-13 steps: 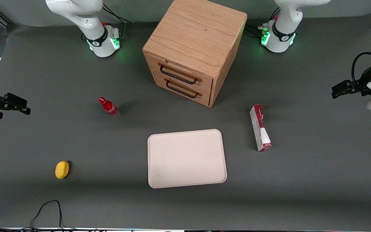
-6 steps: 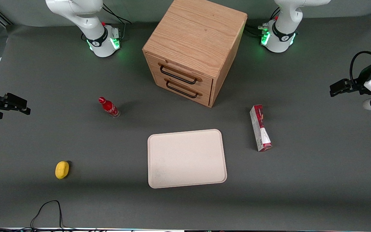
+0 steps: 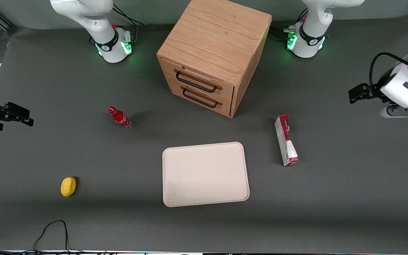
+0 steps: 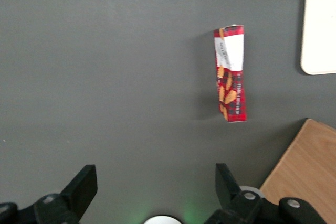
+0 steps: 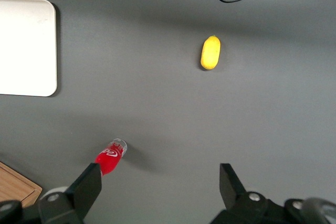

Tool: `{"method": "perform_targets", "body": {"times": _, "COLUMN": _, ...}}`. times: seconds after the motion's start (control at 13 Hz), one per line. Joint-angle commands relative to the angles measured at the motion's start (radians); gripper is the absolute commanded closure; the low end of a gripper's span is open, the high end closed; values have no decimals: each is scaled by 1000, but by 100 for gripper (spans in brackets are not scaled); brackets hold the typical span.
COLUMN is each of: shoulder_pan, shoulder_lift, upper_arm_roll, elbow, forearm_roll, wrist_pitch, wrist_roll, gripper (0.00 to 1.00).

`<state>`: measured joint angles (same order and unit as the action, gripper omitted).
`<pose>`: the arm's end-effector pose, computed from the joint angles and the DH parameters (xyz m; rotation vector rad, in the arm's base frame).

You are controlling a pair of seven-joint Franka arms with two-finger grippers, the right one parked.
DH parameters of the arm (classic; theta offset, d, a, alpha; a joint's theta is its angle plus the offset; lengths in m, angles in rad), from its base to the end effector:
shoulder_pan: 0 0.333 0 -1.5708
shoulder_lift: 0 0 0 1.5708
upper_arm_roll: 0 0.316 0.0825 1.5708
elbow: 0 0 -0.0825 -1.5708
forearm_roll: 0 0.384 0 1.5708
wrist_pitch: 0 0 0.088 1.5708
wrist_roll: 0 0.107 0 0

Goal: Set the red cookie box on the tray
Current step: 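Move the open left gripper down over the red cookie box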

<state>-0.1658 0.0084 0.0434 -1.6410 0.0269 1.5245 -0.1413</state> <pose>0.5447 -0.0641 0.5833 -3.0924 -0.0286 0.1861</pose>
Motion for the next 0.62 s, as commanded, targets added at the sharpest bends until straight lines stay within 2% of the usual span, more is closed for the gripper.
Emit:
{"method": "perform_targets", "body": {"times": 0.0, "shoulder_pan": -107, "shoulder_lift": 92, "upper_arm_roll": -6, "elbow": 152, "forearm_roll": -33, "wrist_pitch": -81, "wrist_roll": -171, "gripper": 0}}
{"method": "perform_targets", "body": {"times": 0.23, "shoulder_pan": -124, "shoulder_lift": 212, "upper_arm_roll": -77, "elbow": 315, "forearm_roll": -64, "wrist_pitch": -147, "wrist_roll": -320, "gripper": 0}}
{"method": "perform_targets", "body": {"times": 0.54, "shoulder_pan": -127, "shoulder_lift": 261, "upper_arm_roll": -86, "elbow": 287, "forearm_roll": -61, "wrist_pitch": -120, "wrist_roll": -327, "gripper": 0}}
